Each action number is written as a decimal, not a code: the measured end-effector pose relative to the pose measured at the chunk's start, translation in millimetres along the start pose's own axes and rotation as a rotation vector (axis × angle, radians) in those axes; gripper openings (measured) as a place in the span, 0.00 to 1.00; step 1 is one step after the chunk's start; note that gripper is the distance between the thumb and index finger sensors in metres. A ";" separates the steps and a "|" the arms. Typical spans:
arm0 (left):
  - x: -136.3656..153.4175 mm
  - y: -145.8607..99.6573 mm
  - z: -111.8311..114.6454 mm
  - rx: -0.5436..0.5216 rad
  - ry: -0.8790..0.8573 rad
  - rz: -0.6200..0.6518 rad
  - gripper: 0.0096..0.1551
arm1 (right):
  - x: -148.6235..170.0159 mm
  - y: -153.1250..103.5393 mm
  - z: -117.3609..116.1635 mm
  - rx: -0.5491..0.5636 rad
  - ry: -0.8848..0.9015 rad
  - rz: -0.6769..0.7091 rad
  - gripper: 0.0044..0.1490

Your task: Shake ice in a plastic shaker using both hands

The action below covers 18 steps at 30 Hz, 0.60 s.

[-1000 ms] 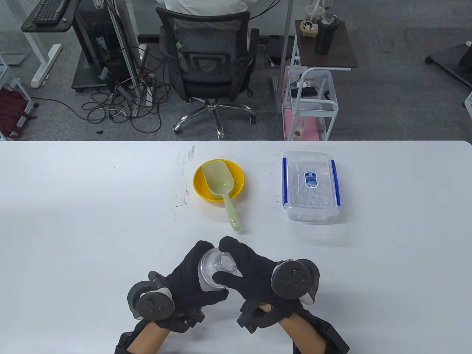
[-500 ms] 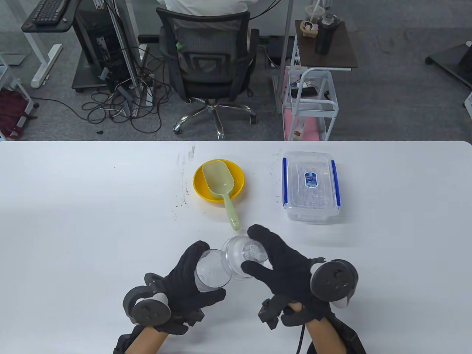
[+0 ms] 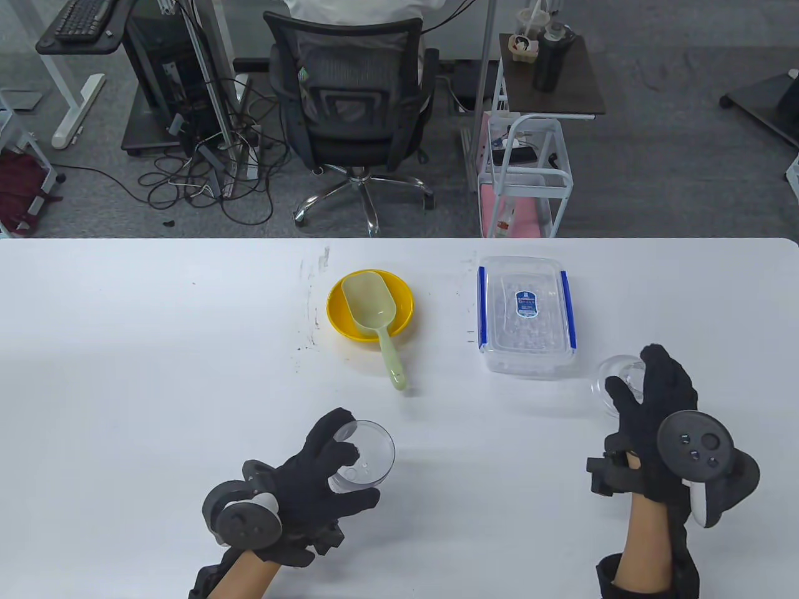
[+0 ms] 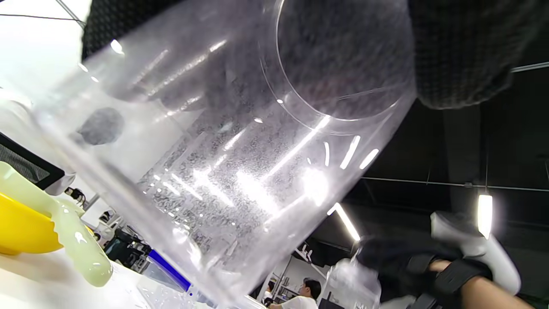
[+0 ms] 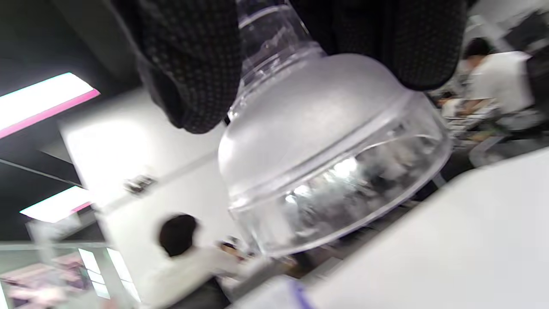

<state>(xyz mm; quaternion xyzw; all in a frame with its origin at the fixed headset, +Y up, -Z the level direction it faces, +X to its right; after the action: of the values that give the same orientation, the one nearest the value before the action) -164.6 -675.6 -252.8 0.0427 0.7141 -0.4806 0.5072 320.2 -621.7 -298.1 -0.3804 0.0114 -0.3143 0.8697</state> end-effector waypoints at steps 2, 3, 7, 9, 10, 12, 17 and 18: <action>-1.0 0.6 2.5 0.016 0.016 0.004 0.27 | 26.2 2.0 -22.7 -0.046 -0.089 -0.063 0.46; -1.3 0.8 3.2 0.021 0.022 0.004 0.26 | 34.1 1.6 -31.0 -0.070 -0.118 -0.079 0.46; -0.7 1.1 4.8 0.034 0.036 0.001 0.24 | 63.9 -4.5 -63.4 -0.183 -0.232 -0.144 0.46; 0.1 1.3 4.8 0.037 0.032 -0.004 0.23 | 80.4 -8.8 -74.8 -0.228 -0.237 -0.198 0.46; 0.4 1.3 4.9 0.037 0.032 -0.005 0.23 | 86.2 -10.2 -78.4 -0.243 -0.211 -0.218 0.46; 1.1 1.8 5.5 0.046 0.031 -0.009 0.23 | 97.3 -13.3 -81.4 -0.198 -0.146 -0.253 0.46; 0.6 3.2 9.4 0.074 0.029 -0.012 0.22 | 98.3 -13.8 -81.7 -0.228 -0.213 -0.250 0.46; 0.0 3.9 10.8 0.081 0.030 -0.012 0.22 | 98.7 -14.1 -82.0 -0.229 -0.213 -0.250 0.46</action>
<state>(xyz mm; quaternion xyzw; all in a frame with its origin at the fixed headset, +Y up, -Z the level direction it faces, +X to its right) -155.1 -681.4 -255.6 0.0660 0.7019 -0.5114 0.4913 370.6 -737.4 -325.3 -0.5062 -0.0925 -0.3747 0.7712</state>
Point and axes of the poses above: the tracker on the back of each hand, its own x axis roughly to the little-finger side, its own y axis roughly from the wrist to the fingertips, z = x × y, the point moved 4 cm from there along y, roughly from the wrist to the fingertips, and after that the axes turned 12 degrees about x, right-handed, at the moved point
